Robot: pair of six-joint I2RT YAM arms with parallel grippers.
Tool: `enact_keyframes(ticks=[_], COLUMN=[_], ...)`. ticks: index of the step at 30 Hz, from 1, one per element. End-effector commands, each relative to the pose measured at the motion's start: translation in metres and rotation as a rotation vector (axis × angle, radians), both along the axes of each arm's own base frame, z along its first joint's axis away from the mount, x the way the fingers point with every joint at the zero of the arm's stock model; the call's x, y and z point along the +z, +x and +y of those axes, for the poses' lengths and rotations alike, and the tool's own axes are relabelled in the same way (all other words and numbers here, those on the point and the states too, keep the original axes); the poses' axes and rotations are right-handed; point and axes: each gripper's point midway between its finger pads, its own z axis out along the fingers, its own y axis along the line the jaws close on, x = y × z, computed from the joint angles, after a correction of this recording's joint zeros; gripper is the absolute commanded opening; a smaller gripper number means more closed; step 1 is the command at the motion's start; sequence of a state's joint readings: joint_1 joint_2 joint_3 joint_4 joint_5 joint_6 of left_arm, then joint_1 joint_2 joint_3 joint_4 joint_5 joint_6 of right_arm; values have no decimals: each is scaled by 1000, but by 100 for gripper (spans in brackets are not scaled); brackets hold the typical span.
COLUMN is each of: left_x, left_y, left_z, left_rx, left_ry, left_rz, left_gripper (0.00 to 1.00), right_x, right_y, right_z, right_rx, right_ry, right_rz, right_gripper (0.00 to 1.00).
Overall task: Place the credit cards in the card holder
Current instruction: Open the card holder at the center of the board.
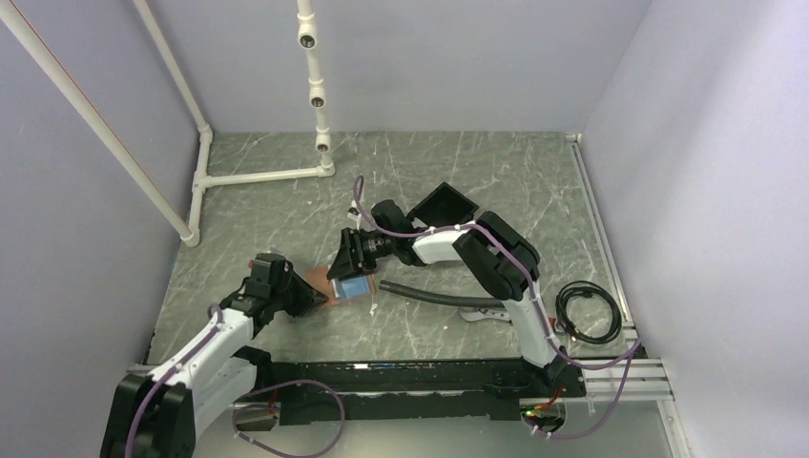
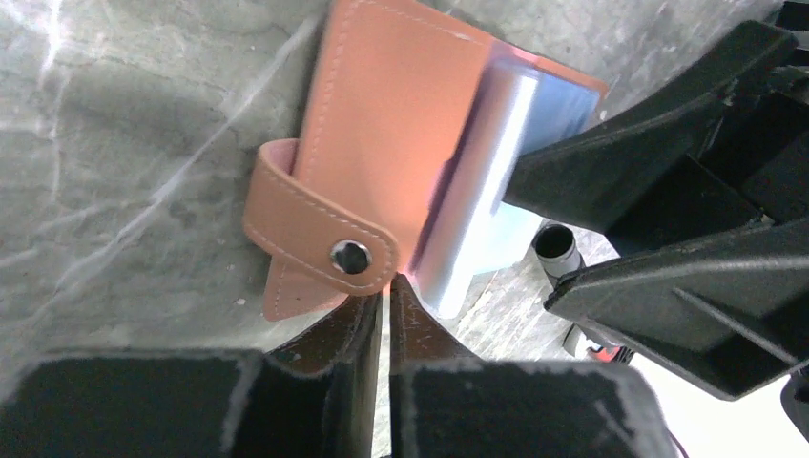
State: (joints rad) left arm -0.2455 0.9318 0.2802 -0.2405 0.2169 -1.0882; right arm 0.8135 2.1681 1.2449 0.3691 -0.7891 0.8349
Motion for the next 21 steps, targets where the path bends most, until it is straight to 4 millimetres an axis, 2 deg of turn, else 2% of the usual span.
enact_keyframes(ticks=[1, 3, 6, 9, 17, 21], left_x=[10, 11, 10, 11, 40, 45], left_y=[-3, -3, -5, -6, -12, -6], left_z=[9, 9, 10, 12, 22, 16], left_rx=[-5, -5, -6, -1, 35, 2], left_ry=[53, 55, 64, 69, 89, 75], left_rz=[-40, -43, -20, -24, -99, -123], left_gripper=[14, 14, 7, 4, 11, 15], right_x=[40, 46, 54, 52, 52, 52], right_y=[0, -7, -13, -15, -18, -12], right_z=[20, 24, 27, 30, 37, 18], right_rx=[60, 78, 84, 86, 100, 54], right_ry=[153, 179, 208, 210, 240, 117], right_rz=[-36, -21, 1, 17, 60, -36], right_gripper=[62, 62, 62, 63, 63, 65])
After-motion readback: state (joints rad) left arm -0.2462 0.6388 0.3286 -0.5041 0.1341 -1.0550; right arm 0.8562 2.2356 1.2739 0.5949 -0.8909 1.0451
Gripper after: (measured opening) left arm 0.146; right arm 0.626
